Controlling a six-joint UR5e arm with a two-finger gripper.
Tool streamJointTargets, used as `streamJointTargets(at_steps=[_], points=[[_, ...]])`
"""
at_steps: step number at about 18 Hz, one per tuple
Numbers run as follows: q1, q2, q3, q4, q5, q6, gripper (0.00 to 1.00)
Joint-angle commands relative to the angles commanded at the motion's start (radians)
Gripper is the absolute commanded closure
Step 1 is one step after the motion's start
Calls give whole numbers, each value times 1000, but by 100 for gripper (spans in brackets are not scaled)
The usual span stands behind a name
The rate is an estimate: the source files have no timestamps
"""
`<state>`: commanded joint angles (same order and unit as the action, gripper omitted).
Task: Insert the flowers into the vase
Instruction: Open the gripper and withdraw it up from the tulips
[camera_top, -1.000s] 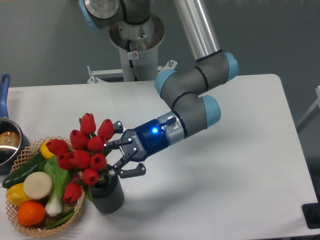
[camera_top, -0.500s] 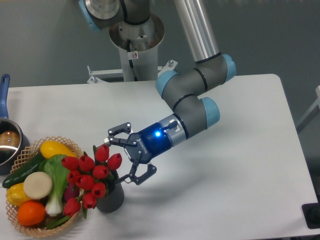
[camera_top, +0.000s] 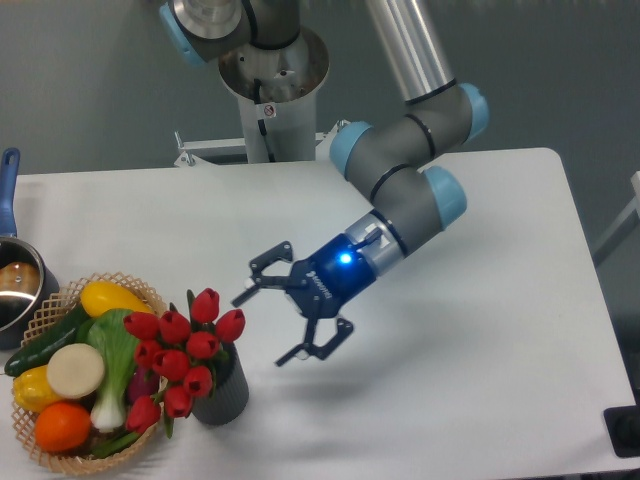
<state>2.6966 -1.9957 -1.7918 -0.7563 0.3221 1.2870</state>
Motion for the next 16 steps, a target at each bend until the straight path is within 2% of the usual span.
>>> streamJointTargets(at_steps=[1, 6, 10, 13, 16], points=[[15, 3, 9, 0, 23, 0, 0], [38, 75, 61, -8, 541, -30, 0], [38, 95, 74, -8, 887, -44, 0], [38, 107, 89, -44, 1124, -35, 0], [49, 115, 81, -81, 1305, -23, 0]])
